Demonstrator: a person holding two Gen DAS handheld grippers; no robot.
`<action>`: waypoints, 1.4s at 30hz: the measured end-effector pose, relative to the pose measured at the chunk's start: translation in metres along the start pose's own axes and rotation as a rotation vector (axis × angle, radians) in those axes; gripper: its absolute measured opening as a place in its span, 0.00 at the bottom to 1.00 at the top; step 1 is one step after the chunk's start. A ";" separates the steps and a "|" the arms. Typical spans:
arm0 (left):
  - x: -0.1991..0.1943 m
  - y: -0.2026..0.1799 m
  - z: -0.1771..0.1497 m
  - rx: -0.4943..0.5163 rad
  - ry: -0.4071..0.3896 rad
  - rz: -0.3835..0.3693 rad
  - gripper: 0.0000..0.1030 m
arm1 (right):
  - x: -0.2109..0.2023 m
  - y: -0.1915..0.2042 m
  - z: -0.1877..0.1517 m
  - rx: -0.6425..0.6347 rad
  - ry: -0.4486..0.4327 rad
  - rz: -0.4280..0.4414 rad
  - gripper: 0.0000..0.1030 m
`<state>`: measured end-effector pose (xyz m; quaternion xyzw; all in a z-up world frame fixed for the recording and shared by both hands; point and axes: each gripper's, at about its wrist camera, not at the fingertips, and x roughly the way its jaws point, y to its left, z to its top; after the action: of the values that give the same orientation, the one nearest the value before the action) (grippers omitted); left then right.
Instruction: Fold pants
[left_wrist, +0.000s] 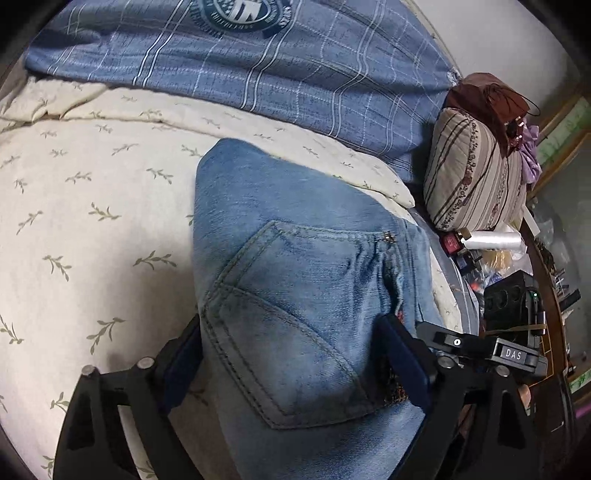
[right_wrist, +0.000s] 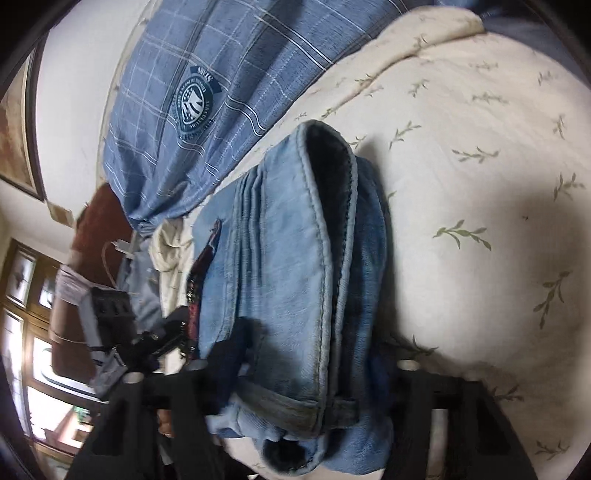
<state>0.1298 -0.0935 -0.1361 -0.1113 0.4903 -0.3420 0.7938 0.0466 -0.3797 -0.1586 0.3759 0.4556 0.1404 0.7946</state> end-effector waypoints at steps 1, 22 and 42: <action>-0.001 -0.001 0.000 0.009 -0.005 0.002 0.83 | -0.001 0.003 -0.001 -0.016 -0.009 -0.006 0.45; -0.058 -0.016 0.014 0.070 -0.214 -0.005 0.56 | -0.014 0.089 -0.001 -0.317 -0.254 -0.077 0.41; -0.038 0.038 0.043 -0.081 -0.144 0.283 0.77 | 0.067 0.068 0.039 -0.165 -0.077 -0.117 0.60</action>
<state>0.1724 -0.0476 -0.1071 -0.0974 0.4566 -0.1979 0.8619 0.1239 -0.3140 -0.1394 0.2871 0.4326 0.1161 0.8467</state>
